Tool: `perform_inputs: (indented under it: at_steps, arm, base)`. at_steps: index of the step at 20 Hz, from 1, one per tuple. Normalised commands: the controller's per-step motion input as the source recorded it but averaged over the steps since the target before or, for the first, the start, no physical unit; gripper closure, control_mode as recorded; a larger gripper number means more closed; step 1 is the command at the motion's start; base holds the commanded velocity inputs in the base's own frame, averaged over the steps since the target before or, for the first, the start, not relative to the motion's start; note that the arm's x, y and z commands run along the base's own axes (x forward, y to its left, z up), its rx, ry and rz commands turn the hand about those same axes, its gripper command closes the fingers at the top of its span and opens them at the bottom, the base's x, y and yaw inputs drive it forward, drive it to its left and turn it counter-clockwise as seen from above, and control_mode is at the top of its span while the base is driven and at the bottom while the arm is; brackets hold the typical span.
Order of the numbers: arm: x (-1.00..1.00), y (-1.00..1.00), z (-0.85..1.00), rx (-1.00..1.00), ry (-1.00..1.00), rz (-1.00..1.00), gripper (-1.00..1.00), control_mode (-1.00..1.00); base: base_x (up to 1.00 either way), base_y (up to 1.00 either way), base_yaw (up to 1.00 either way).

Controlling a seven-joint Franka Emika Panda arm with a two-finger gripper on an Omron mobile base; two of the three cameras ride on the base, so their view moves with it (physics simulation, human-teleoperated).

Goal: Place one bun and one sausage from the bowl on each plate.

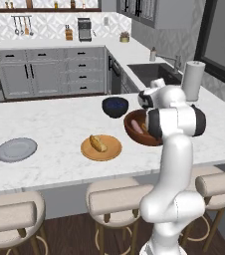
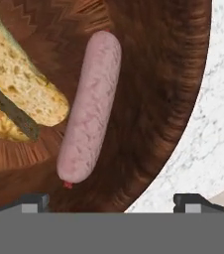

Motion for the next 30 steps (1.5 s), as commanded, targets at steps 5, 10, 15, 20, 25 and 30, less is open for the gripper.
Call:
perform_inputs:
  at_steps: [5, 10, 15, 20, 25, 30]
  arm:
    - [0.16, -0.02, -0.47, 0.04, 0.11, 0.0, -1.0, -1.0]
    - [0.15, 0.03, -0.35, 0.01, 0.12, 0.0, -1.0, -1.0]
    - [0.0, 0.0, -0.42, 0.0, 0.16, 0.0, -1.0, -1.0]
    - [-0.12, -0.03, -0.16, 0.01, 0.19, 0.0, -1.0, -1.0]
    - [-0.41, -0.28, 0.0, 0.0, 0.16, 0.0, -1.0, -1.0]
    - [0.05, -0.08, -0.03, 0.0, -0.07, 0.11, -1.0, -1.0]
  base:
    - [0.0, 0.0, 0.0]
    - [0.0, 0.0, 0.0]
    - [0.0, 0.0, 0.0]
    - [0.0, 0.0, 0.0]
    - [0.0, 0.0, 0.0]
    - [0.0, 0.0, 0.0]
